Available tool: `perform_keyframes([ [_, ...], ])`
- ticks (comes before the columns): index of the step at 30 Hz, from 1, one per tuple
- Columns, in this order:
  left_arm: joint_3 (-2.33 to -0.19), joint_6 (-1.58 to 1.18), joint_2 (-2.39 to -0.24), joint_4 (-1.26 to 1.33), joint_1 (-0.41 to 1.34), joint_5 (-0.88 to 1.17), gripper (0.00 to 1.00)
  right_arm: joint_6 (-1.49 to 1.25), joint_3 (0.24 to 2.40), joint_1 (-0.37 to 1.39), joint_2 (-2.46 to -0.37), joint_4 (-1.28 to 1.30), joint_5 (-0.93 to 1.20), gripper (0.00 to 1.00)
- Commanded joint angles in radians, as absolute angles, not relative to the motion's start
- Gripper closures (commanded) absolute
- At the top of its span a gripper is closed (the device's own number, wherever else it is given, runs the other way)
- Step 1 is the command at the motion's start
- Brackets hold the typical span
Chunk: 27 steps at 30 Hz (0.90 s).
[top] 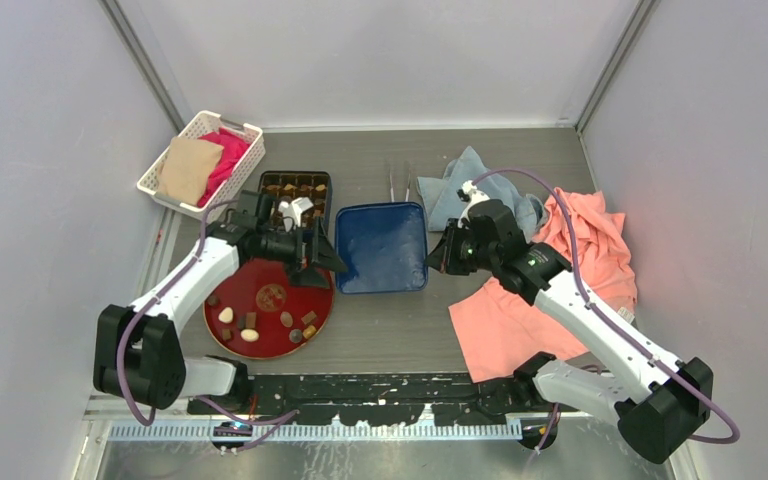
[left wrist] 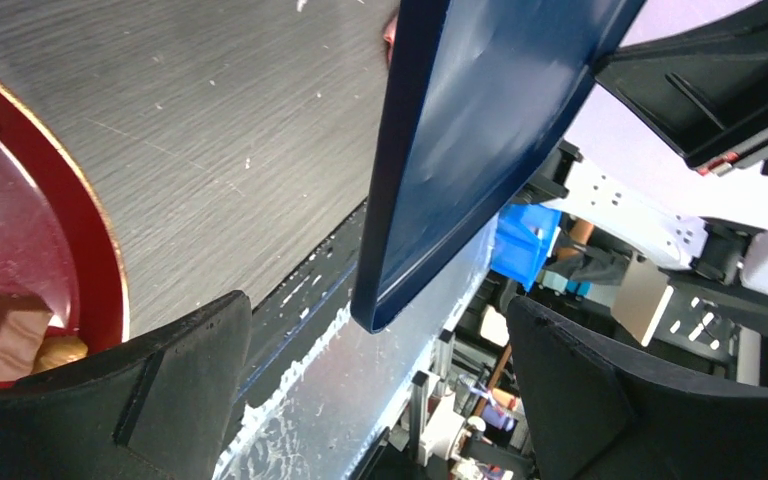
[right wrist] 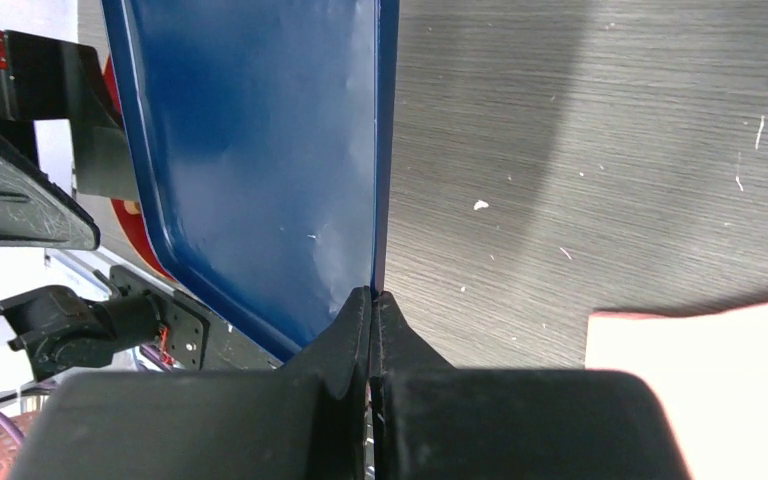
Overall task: Pack the chocolate
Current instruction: Pick up the box lid from the center of the board.
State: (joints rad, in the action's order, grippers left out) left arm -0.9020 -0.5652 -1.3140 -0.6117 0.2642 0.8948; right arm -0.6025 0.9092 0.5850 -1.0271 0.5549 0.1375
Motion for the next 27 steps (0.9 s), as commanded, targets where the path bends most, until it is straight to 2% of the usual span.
perform_keyframes([
  [1,-0.881,-0.582,-1.284,-0.515,0.255,1.047,0.02,-0.635,0.914,0.586,-1.004,0.449,0.181,0.99],
  [11,-0.834,-0.715,-1.281,-0.351,0.253,1.113,0.04,-0.671,0.906,0.586,-1.012,0.388,0.203,0.99],
  [21,-0.832,-0.723,-1.278,-0.34,0.253,1.134,0.06,-0.675,0.896,0.586,-1.009,0.366,0.226,0.99],
  [25,-0.836,-0.755,-1.273,-0.3,0.253,1.139,0.12,-0.688,0.887,0.587,-1.033,0.34,0.26,0.99],
  [27,-0.838,-0.77,-1.276,-0.278,0.253,1.136,0.19,-0.689,0.883,0.587,-1.043,0.336,0.278,0.99],
])
